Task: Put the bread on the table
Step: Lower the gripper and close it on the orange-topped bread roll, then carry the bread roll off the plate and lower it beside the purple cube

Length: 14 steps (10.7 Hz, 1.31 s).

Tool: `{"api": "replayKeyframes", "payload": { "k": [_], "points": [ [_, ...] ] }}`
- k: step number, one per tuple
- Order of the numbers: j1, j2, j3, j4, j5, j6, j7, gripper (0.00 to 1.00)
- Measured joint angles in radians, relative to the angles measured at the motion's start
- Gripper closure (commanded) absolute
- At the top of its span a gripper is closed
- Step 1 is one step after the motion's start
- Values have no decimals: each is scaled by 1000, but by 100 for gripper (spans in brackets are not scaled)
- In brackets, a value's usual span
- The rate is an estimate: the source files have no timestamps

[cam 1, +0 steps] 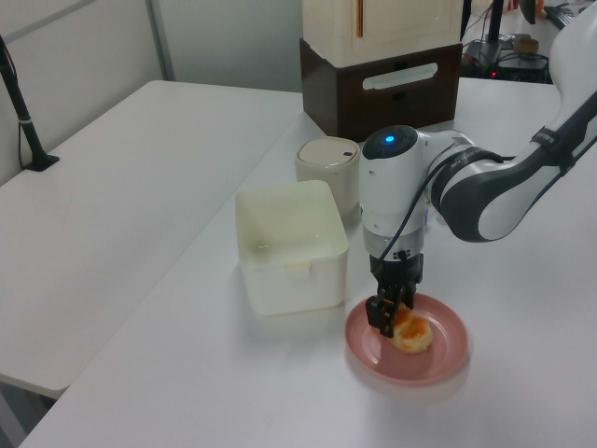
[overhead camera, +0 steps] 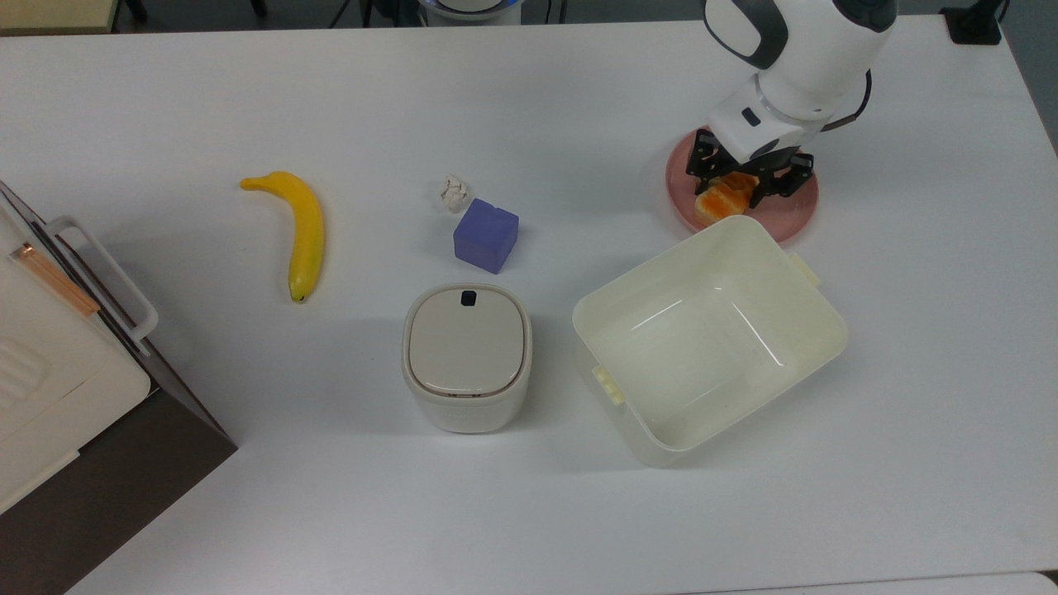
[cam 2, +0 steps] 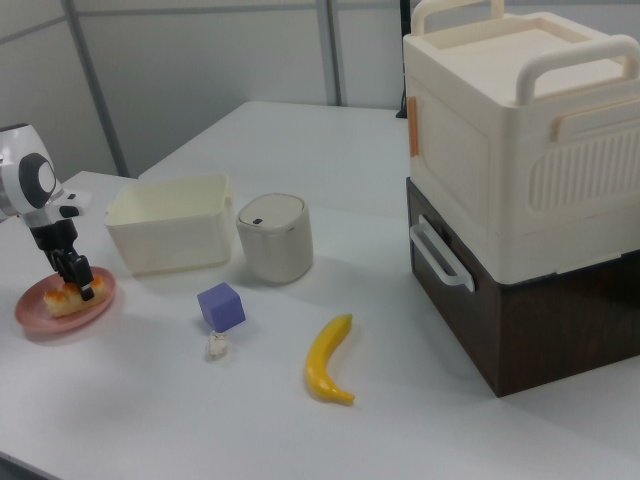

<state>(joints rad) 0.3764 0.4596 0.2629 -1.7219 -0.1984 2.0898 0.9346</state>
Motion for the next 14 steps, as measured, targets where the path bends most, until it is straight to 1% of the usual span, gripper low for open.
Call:
{"api": "replayKeyframes", "payload": {
  "k": [1, 2, 4, 5, 6, 7, 8, 9, 10, 11, 12, 13, 14],
  "points": [
    [0, -2, 0, 3, -1, 0, 0, 89],
    [0, -5, 0, 6, -1, 0, 0, 89],
    [-3, -26, 0, 7, -2, -16, -24, 81],
    [-7, -47, 0, 9, -2, -64, -74, 79],
    [-16, -74, -1, 11, -2, -125, -140, 79],
    [-34, -101, -3, 11, -2, -175, -211, 75],
    [-62, -121, -15, 11, -2, -206, -280, 67],
    [-89, -133, -45, 9, -2, -215, -353, 57],
    [-108, -134, -89, 2, -2, -216, -419, 42],
    [-119, -129, -134, -17, -2, -214, -466, 8],
    [-124, -123, -173, -40, -2, -200, -492, 0],
    [-125, -115, -202, -60, -2, -178, -503, 0],
    [-124, -110, -218, -74, -2, -159, -505, 0]
  ]
}}
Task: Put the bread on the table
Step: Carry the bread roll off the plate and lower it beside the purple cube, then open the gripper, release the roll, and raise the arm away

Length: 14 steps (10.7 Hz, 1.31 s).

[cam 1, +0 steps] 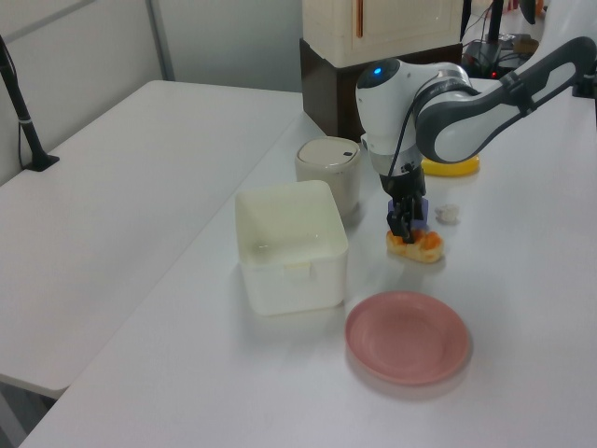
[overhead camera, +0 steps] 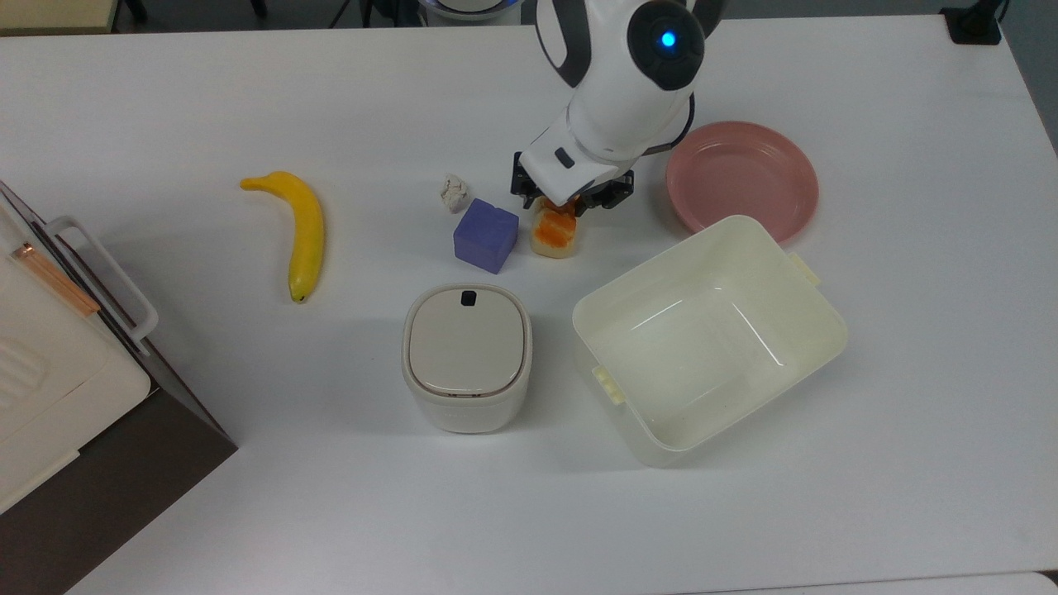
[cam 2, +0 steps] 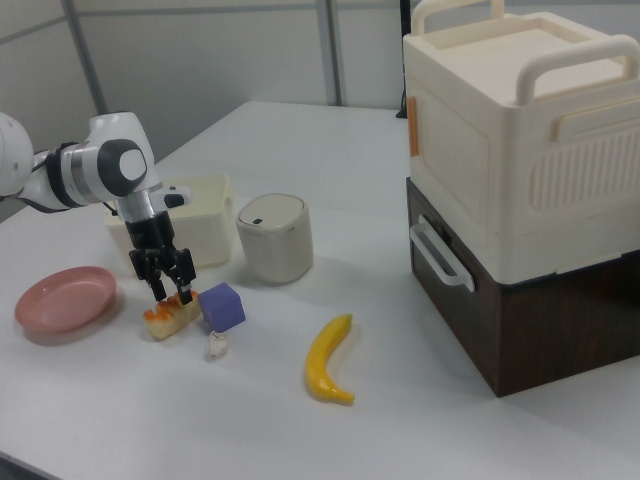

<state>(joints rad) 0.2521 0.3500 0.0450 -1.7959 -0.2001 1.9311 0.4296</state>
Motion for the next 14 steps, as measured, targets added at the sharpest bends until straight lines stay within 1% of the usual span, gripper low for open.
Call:
{"api": "replayKeyframes", "payload": {
  "k": [3, 5, 6, 7, 8, 10, 11, 12, 14],
  "points": [
    [1, -10, -11, 6, 0, 9, 0, 0],
    [-19, -72, -19, 16, 0, 7, -9, 0],
    [-57, -116, -17, 20, 16, -2, -44, 0],
    [-110, -159, -11, 30, 49, -23, -104, 0],
    [-186, -199, 1, 52, 85, -55, -187, 0],
    [-291, -242, 7, 107, 121, -137, -315, 0],
    [-329, -255, 4, 138, 127, -190, -364, 0],
    [-355, -260, -6, 157, 148, -218, -399, 0],
    [-366, -259, -18, 163, 184, -222, -404, 0]
  ]
}}
